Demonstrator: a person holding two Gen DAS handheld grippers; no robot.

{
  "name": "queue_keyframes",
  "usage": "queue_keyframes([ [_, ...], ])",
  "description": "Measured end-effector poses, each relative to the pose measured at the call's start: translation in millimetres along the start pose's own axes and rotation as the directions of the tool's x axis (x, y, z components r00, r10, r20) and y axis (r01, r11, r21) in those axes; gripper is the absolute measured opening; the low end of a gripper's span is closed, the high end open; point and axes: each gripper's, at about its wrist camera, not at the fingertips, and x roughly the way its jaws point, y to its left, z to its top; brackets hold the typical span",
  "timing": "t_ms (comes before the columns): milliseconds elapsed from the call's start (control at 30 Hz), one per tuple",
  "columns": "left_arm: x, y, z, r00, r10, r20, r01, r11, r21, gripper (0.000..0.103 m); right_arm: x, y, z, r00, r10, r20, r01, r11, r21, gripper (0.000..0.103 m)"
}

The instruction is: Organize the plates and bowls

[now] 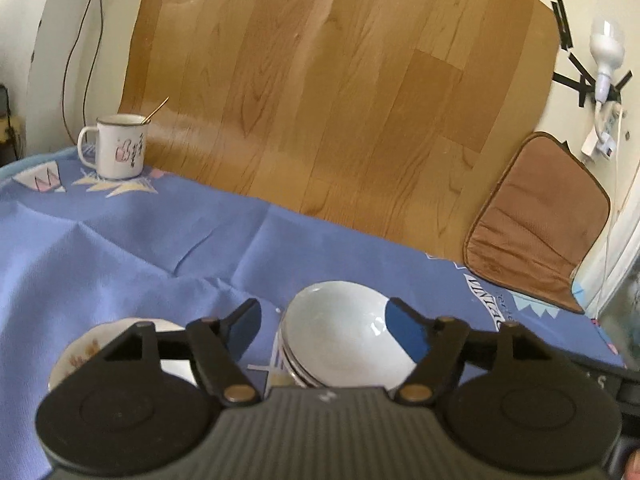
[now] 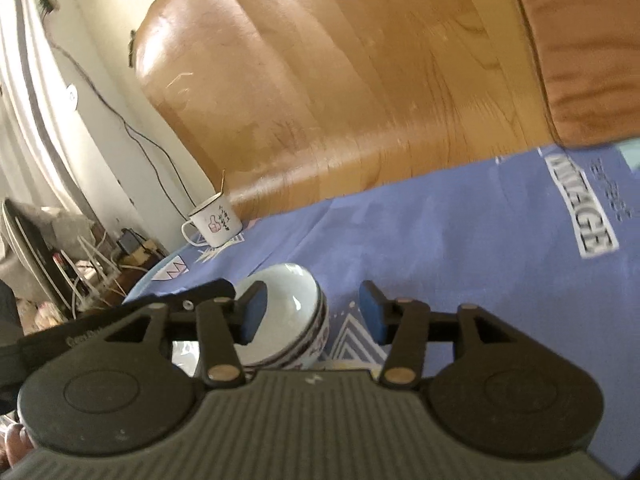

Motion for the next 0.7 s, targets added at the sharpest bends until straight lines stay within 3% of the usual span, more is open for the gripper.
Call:
queue_keyframes([
  [200,2,7,5,1.000,-0.015,-0.019,0.015,1.000,-0.007,0.089,-6,-6,-6,0.999,0.027,-0.021,-0.026,0.999,0.035,0.058],
  [467,8,13,13,0.998,-0.038,-0.043,0.038,0.999,-0.007,0.089,-20,-6,-19,0.998,0.044,-0.037,-0.045,0.999,-0.027,0.065],
  [700,14,23,25,0.988,-0.113,-0.106,0.114,0.994,-0.002,0.089,-23,4,-30,0.998,0.030,-0.057,-0.038,0.988,-0.149,0.066],
])
